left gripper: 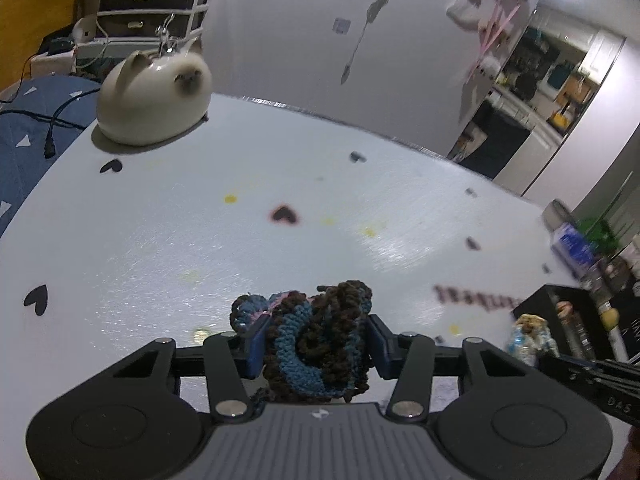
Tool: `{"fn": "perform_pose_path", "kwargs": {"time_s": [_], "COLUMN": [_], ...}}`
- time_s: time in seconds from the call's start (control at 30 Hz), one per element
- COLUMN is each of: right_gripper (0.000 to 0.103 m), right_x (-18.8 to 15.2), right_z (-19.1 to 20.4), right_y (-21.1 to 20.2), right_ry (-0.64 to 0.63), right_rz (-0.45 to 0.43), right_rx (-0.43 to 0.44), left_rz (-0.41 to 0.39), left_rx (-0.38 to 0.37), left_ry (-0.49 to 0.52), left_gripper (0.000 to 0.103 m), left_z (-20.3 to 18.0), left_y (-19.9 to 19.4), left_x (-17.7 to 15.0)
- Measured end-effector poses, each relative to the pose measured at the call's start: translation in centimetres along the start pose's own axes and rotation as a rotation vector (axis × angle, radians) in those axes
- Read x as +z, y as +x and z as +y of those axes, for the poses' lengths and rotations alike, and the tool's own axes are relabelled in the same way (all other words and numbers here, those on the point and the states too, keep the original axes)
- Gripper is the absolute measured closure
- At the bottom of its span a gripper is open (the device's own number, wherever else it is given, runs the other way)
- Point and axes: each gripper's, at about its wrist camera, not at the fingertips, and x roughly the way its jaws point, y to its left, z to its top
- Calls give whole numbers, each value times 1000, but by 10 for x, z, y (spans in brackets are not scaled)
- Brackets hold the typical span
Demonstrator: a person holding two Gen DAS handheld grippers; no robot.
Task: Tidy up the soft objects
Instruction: 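Carry the floral pouch and crocheted scrunchie over the black box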
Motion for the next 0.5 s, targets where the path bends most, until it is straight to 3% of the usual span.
{"fn": "perform_pose_path", "kwargs": {"time_s": [0.27, 0.5], "right_gripper": [87, 87], "right_x": [4, 2], "right_z": [-15, -57], "right_y": [-32, -59], "right_ry": [6, 22], "right_rz": [-81, -122], "right_rx": [48, 72], "left_rz": [-44, -57], "left_rx": [-59, -74], "left_ry": [-6, -10], "left_gripper": [52, 52], "left_z": [-41, -94], "left_y": [-25, -28], "left_x": [-7, -20]}}
